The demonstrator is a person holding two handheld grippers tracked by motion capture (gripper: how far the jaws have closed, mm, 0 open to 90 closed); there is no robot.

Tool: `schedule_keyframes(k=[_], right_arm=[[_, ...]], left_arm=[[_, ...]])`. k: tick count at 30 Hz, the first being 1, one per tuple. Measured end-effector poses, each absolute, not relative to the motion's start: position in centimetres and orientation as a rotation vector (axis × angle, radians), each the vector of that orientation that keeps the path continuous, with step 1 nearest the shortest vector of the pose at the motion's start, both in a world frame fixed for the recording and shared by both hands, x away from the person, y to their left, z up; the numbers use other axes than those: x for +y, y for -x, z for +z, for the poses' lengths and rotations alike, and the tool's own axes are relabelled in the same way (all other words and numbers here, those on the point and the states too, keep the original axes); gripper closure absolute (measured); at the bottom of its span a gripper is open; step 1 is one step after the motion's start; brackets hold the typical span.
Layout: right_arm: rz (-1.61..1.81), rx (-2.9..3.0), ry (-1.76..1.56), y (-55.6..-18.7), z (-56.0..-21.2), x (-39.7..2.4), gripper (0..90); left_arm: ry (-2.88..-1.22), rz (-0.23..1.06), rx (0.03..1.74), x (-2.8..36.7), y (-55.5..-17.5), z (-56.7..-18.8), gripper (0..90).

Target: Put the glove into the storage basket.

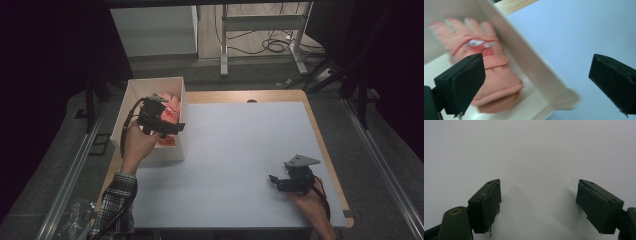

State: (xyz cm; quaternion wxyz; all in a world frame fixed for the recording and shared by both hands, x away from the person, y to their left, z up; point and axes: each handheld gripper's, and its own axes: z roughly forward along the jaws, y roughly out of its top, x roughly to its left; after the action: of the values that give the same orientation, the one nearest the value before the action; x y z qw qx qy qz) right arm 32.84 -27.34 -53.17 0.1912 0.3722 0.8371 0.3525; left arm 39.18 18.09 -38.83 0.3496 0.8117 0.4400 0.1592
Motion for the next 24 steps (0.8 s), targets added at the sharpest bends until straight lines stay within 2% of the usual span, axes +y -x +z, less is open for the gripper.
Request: schedule_keyframes(k=[17,24], right_arm=[[0.989,2.352,-1.046,-32.8,-53.2,-27.3,20.3],[0.988,2.353,-1.048,-32.8,-53.1,-27.3,20.3]], left_arm=[[-2.185,0.365,0.87,10.1,-36.3,-40.1,1.0],[-2.208,0.321,0.813,7.7,-35.3,-42.5,0.8]])
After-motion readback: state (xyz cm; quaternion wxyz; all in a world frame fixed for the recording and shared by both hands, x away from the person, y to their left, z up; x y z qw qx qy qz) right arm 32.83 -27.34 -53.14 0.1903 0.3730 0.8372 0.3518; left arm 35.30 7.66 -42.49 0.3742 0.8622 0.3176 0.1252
